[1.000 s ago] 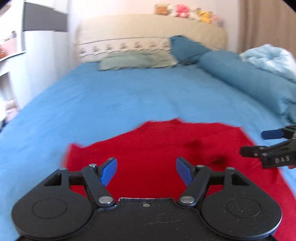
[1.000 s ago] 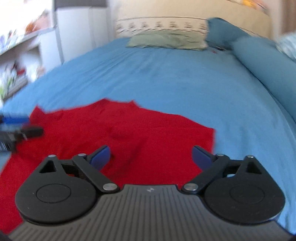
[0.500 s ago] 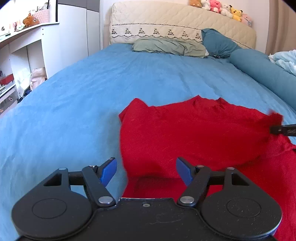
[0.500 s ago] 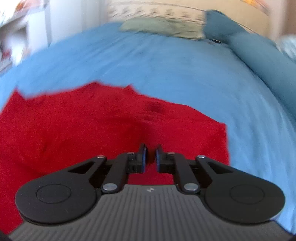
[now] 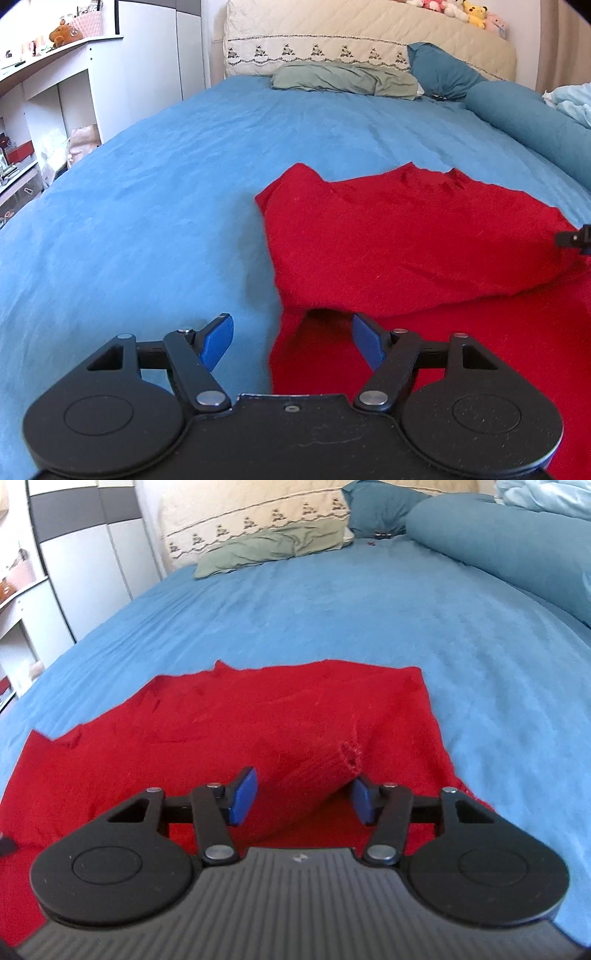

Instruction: Fold small clothes

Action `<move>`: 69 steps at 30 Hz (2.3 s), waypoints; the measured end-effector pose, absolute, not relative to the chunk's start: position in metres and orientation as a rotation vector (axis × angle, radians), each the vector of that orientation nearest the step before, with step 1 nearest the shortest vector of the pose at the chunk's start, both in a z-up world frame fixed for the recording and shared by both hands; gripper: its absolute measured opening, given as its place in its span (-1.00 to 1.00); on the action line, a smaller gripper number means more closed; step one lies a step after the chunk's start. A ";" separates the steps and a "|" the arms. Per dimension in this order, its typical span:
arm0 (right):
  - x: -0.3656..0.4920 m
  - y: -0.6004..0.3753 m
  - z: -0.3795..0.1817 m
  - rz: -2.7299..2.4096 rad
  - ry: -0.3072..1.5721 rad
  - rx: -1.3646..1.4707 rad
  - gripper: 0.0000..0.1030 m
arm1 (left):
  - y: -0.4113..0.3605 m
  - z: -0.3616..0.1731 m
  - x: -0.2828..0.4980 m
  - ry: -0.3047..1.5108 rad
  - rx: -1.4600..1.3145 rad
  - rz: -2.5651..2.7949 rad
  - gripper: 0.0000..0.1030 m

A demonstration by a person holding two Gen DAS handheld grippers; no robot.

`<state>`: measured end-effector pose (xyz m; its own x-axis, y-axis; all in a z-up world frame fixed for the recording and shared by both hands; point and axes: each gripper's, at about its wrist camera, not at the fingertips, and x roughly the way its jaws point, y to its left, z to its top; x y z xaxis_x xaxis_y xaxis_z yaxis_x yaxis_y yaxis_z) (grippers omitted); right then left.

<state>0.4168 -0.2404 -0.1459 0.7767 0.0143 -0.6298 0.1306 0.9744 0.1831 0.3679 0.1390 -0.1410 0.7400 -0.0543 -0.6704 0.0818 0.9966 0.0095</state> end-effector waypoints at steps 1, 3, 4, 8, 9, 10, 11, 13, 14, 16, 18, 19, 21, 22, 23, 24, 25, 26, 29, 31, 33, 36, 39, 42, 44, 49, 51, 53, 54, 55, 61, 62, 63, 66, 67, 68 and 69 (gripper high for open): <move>0.420 -0.240 -0.145 -0.070 0.688 0.217 -0.29 | 0.139 -0.142 0.368 0.734 0.041 -0.071 0.47; 0.425 -0.238 -0.143 -0.081 0.705 0.183 -0.58 | 0.138 -0.144 0.369 0.736 0.041 -0.067 0.47; 0.425 -0.237 -0.139 -0.084 0.695 0.159 -0.58 | 0.138 -0.145 0.370 0.736 0.044 -0.064 0.47; 0.430 -0.243 -0.105 -0.085 0.580 0.113 -0.59 | 0.137 -0.146 0.379 0.719 0.054 -0.036 0.47; 0.431 -0.249 -0.096 -0.095 0.555 0.116 -0.59 | 0.138 -0.146 0.383 0.714 0.053 -0.023 0.47; 0.433 -0.255 -0.090 -0.106 0.539 0.123 -0.59 | 0.138 -0.146 0.387 0.713 0.047 -0.006 0.47; 0.434 -0.262 -0.086 -0.120 0.529 0.126 -0.59 | 0.140 -0.148 0.391 0.717 0.041 0.014 0.51; 0.437 -0.274 -0.089 -0.136 0.533 0.127 -0.59 | 0.145 -0.151 0.395 0.733 0.011 0.038 0.52; 0.438 -0.280 -0.096 -0.129 0.550 0.134 -0.59 | 0.147 -0.153 0.394 0.733 0.002 0.037 0.52; 0.436 -0.287 -0.113 -0.118 0.594 0.127 -0.58 | 0.147 -0.155 0.388 0.729 0.022 0.041 0.52; 0.433 -0.292 -0.131 -0.110 0.632 0.122 -0.58 | 0.148 -0.155 0.383 0.726 0.044 0.040 0.52; 0.430 -0.296 -0.138 -0.109 0.647 0.119 -0.55 | 0.149 -0.155 0.381 0.725 0.046 0.038 0.52; 0.419 -0.301 -0.149 -0.115 0.655 0.101 -0.38 | 0.152 -0.153 0.377 0.727 0.040 0.034 0.52; 0.413 -0.304 -0.152 -0.122 0.654 0.095 0.03 | 0.152 -0.152 0.376 0.728 0.039 0.034 0.52; 0.405 -0.305 -0.152 -0.135 0.655 0.081 0.26 | 0.152 -0.152 0.375 0.729 0.039 0.034 0.50; 0.396 -0.304 -0.152 -0.147 0.641 0.062 0.50 | 0.152 -0.151 0.373 0.729 0.038 0.032 0.49; 0.388 -0.303 -0.149 -0.139 0.614 0.044 0.58 | 0.151 -0.149 0.371 0.728 0.038 0.029 0.49; 0.380 -0.301 -0.145 -0.120 0.582 0.030 0.62 | 0.149 -0.147 0.370 0.725 0.039 0.025 0.49; 0.372 -0.286 -0.134 -0.033 0.525 0.038 0.70 | 0.144 -0.140 0.367 0.705 0.035 0.006 0.49; 0.379 -0.272 -0.135 0.032 0.522 0.042 0.70 | 0.139 -0.134 0.364 0.702 0.035 -0.013 0.49; 0.393 -0.259 -0.144 0.042 0.552 0.022 0.71 | 0.135 -0.130 0.363 0.704 0.035 -0.026 0.49; 0.414 -0.260 -0.170 -0.029 0.674 0.066 0.74 | 0.130 -0.126 0.360 0.708 0.044 -0.039 0.49; 0.408 -0.273 -0.171 -0.028 0.645 0.147 0.74 | 0.127 -0.124 0.355 0.717 0.055 -0.043 0.49; 0.397 -0.276 -0.151 -0.021 0.638 0.154 0.74 | 0.123 -0.113 0.346 0.710 0.057 -0.050 0.49; 0.382 -0.281 -0.131 0.001 0.601 0.148 0.75 | 0.120 -0.098 0.338 0.691 0.062 -0.056 0.49; 0.326 -0.291 -0.063 0.008 0.549 0.081 0.84 | 0.110 -0.054 0.304 0.638 0.095 -0.096 0.49; 0.293 -0.296 -0.039 0.028 0.550 0.054 0.87 | 0.107 -0.038 0.287 0.630 0.104 -0.119 0.54; 0.262 -0.302 -0.019 0.028 0.564 0.039 0.91 | 0.105 -0.024 0.267 0.626 0.098 -0.141 0.84; 0.243 -0.304 -0.009 0.036 0.563 0.037 0.95 | 0.105 -0.017 0.257 0.621 0.089 -0.153 0.90; 0.228 -0.307 -0.001 0.038 0.559 0.039 1.00 | 0.105 -0.011 0.246 0.618 0.079 -0.169 0.95; 0.142 -0.317 0.018 0.035 0.575 0.068 1.00 | 0.105 0.002 0.196 0.683 0.029 -0.254 1.00; 0.130 -0.317 0.017 0.037 0.585 0.069 1.00 | 0.106 0.001 0.187 0.691 0.027 -0.258 1.00; 0.116 -0.317 0.015 0.039 0.597 0.070 1.00 | 0.107 -0.001 0.179 0.701 0.024 -0.265 1.00; 0.088 -0.313 0.001 0.045 0.631 0.065 1.00 | 0.112 -0.013 0.160 0.735 0.008 -0.263 1.00; 0.081 -0.311 -0.005 0.044 0.642 0.058 1.00 | 0.116 -0.019 0.155 0.751 -0.003 -0.259 1.00; 0.073 -0.310 -0.011 0.044 0.655 0.052 1.00 | 0.120 -0.025 0.150 0.765 -0.017 -0.255 1.00; 0.071 -0.307 -0.019 0.045 0.668 0.050 1.00 | 0.123 -0.032 0.145 0.778 -0.034 -0.252 1.00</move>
<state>0.0705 -0.3065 -0.0194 0.7839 0.0580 -0.6182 -0.0260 0.9978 0.0606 0.1452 0.1227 -0.0319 0.6842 -0.2374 -0.6896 0.2123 0.9694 -0.1232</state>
